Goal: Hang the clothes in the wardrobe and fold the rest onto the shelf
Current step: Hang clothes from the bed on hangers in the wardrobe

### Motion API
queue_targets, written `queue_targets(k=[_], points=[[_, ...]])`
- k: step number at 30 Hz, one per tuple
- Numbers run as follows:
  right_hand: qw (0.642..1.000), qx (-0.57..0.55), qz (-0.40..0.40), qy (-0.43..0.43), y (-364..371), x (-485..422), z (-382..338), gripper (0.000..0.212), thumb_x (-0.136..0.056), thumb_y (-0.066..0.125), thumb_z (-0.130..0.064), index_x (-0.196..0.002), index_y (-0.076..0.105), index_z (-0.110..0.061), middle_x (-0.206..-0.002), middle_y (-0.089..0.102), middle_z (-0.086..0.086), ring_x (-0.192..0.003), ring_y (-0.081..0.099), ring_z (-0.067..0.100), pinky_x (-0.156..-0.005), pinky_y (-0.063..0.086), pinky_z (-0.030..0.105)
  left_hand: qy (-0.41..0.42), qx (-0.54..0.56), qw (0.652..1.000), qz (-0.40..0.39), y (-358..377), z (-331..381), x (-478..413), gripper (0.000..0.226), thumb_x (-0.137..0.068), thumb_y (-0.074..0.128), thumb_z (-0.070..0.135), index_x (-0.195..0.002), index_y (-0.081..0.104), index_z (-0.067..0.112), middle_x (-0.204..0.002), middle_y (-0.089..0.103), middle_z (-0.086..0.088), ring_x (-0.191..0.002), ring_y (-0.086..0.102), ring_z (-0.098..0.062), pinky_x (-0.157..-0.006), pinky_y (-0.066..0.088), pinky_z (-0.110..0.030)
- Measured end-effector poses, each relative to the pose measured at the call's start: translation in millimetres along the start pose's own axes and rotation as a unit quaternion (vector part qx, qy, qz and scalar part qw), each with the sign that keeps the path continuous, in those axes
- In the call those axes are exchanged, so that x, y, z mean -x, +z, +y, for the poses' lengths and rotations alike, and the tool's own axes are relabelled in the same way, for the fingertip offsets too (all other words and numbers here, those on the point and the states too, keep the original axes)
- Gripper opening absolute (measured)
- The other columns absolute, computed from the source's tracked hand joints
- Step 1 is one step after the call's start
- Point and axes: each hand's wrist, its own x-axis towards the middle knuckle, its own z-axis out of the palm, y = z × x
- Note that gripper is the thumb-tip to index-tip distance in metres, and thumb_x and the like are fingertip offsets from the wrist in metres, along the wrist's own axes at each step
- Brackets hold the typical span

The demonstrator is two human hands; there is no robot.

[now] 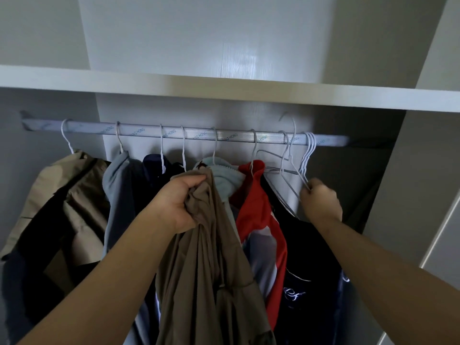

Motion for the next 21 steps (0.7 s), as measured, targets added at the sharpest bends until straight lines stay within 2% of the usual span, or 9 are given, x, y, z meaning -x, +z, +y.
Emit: queue_targets(k=[2, 4, 6, 9, 12, 14, 17, 19, 21], points=[[0.999, -0.033, 0.005, 0.014, -4.3, 9.9, -2.8, 0.014, -0.090, 0.046, -0.018, -0.090, 0.055, -0.007, -0.094, 0.059, 0.021, -0.083, 0.054, 0.037, -0.069, 0.039, 0.032, 0.002, 0.003, 1.000, 0.002, -4.2, 1.0, 4.0, 0.024, -0.094, 0.048, 0.014, -0.087, 0.067, 0.001, -0.079, 0.070, -0.014, -0.060, 0.068, -0.024, -0.057, 0.057, -0.038], [0.998, -0.047, 0.014, 0.026, -9.3, 24.5, -3.0, 0.012, -0.089, 0.048, -0.017, -0.088, 0.056, -0.009, -0.086, 0.057, 0.015, -0.076, 0.049, 0.032, -0.066, 0.037, 0.031, 0.007, 0.002, 1.000, 0.002, -9.2, 2.1, 8.0, 0.024, -0.094, 0.049, 0.013, -0.082, 0.067, 0.003, -0.075, 0.070, -0.014, -0.063, 0.067, -0.024, -0.062, 0.057, -0.035], [0.998, -0.043, 0.029, 0.039, -17.1, 47.4, -3.2, 0.014, -0.088, 0.048, -0.016, -0.092, 0.057, -0.008, -0.082, 0.053, 0.012, -0.075, 0.049, 0.032, -0.066, 0.038, 0.031, -0.004, 0.003, 1.000, -0.007, -14.8, 2.8, 17.4, 0.021, -0.094, 0.050, 0.014, -0.086, 0.066, 0.003, -0.080, 0.068, -0.014, -0.069, 0.065, -0.023, -0.068, 0.055, -0.034], [0.996, -0.039, 0.048, 0.059, -29.0, 81.9, -2.5, 0.013, -0.086, 0.047, -0.018, -0.091, 0.057, -0.012, -0.079, 0.052, 0.010, -0.076, 0.050, 0.034, -0.068, 0.040, 0.032, -0.008, 0.002, 1.000, -0.025, -20.4, 2.8, 29.8, 0.019, -0.093, 0.052, 0.014, -0.085, 0.065, 0.004, -0.080, 0.066, -0.011, -0.065, 0.064, -0.021, -0.067, 0.055, -0.031], [0.993, -0.040, 0.073, 0.088, -41.3, 126.9, -4.6, 0.011, -0.084, 0.047, -0.017, -0.085, 0.055, -0.009, -0.066, 0.050, 0.004, -0.069, 0.048, 0.032, -0.062, 0.038, 0.032, -0.022, -0.008, 0.999, -0.046, -30.9, 0.2, 47.3, 0.017, -0.093, 0.052, 0.015, -0.090, 0.064, 0.004, -0.090, 0.063, -0.010, -0.076, 0.059, -0.020, -0.080, 0.049, -0.031], [0.990, -0.048, 0.080, 0.104, -47.6, 158.7, -6.1, 0.011, -0.085, 0.047, -0.017, -0.084, 0.055, -0.010, -0.065, 0.050, 0.000, -0.066, 0.048, 0.029, -0.061, 0.037, 0.030, -0.036, -0.022, 0.998, -0.054, -38.4, -3.1, 60.6, 0.017, -0.093, 0.052, 0.017, -0.087, 0.064, 0.006, -0.083, 0.063, -0.008, -0.071, 0.059, -0.018, -0.069, 0.053, -0.029], [0.985, -0.054, 0.091, 0.135, -58.6, 212.4, -8.8, 0.009, -0.087, 0.047, -0.021, -0.084, 0.055, -0.019, -0.071, 0.056, 0.003, -0.069, 0.052, 0.028, -0.061, 0.038, 0.029, -0.041, -0.037, 0.996, -0.065, -52.3, -12.4, 80.6, 0.030, -0.091, 0.054, 0.016, -0.065, 0.067, 0.012, -0.058, 0.063, -0.006, -0.049, 0.061, -0.017, -0.047, 0.054, -0.026], [0.980, -0.070, 0.107, 0.153, -66.0, 245.9, -9.9, 0.011, -0.087, 0.047, -0.020, -0.085, 0.058, -0.018, -0.073, 0.058, 0.003, -0.073, 0.055, 0.029, -0.061, 0.039, 0.028, -0.042, -0.044, 0.996, -0.072, -60.7, -19.1, 94.4, 0.042, -0.092, 0.054, 0.015, -0.052, 0.068, 0.014, -0.052, 0.063, -0.004, -0.047, 0.061, -0.016, -0.047, 0.054, -0.026], [0.975, -0.086, 0.122, 0.167, -72.3, 277.6, -11.6, 0.011, -0.087, 0.047, -0.017, -0.085, 0.058, -0.015, -0.068, 0.057, 0.001, -0.072, 0.054, 0.028, -0.060, 0.037, 0.029, -0.049, -0.051, 0.995, -0.074, -66.2, -25.0, 109.6, 0.035, -0.093, 0.053, 0.017, -0.060, 0.067, 0.014, -0.056, 0.063, -0.003, -0.057, 0.060, -0.016, -0.054, 0.054, -0.025]])
